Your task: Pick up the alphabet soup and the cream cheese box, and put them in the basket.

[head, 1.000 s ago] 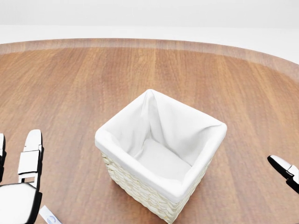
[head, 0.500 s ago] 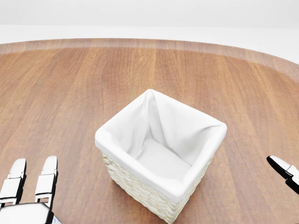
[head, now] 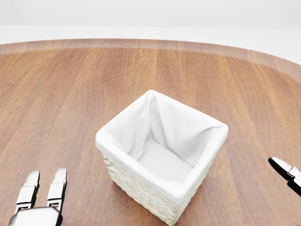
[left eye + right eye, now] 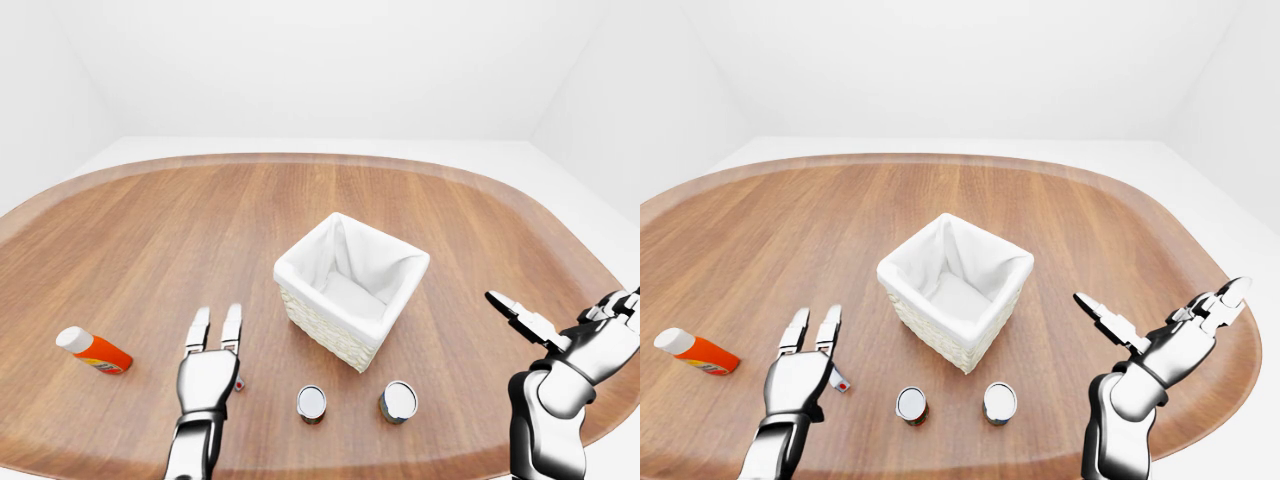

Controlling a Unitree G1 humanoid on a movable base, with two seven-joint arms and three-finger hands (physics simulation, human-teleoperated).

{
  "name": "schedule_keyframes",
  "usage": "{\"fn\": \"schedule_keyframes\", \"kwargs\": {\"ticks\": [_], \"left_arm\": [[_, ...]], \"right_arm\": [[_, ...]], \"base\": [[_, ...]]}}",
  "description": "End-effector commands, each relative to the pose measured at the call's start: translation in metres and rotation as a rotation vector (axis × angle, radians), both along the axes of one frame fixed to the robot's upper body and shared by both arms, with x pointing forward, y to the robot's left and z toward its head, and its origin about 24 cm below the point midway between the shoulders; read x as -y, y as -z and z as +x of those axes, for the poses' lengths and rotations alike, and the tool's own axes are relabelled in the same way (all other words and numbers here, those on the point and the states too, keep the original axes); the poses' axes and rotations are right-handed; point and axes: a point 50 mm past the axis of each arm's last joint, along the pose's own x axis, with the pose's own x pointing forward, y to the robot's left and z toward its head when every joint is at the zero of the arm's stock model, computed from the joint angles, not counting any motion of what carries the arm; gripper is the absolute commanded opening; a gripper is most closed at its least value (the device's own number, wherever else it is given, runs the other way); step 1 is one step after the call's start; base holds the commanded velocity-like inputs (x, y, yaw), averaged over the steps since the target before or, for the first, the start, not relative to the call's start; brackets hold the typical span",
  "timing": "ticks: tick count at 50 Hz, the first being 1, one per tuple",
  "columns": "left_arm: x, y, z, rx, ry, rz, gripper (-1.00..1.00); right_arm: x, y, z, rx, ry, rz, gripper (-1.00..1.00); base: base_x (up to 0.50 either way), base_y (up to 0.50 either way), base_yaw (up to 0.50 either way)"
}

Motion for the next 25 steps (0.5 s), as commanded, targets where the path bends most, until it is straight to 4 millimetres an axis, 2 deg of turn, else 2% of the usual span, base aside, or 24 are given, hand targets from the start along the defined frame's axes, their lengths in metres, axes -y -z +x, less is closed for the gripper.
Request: {"fn": "schedule_keyframes", "kwargs": {"ticks": [1, 11, 25], "left_arm": [[-0.006, 0.019, 0.009, -0.052, -0.017, 0.002, 1.0], [-0.009, 0.037, 0.018, -0.103, -0.032, 0.006, 1.0], [-0.015, 0.052, 0.029, -0.135, -0.046, -0.008, 1.0]], "right_arm": [[0.0, 0.0, 0.0, -0.001, 0.0, -0.001, 1.0], [-0.001, -0.002, -0.001, 0.007, 0.001, -0.004, 1.0], [0.0, -0.001, 0.0, 0.003, 0.0, -0.002, 1.0]], "base": [[0.0, 0.0, 0.0], [0.0, 0.0, 0.0], [0.0, 0.0, 0.0]]}}
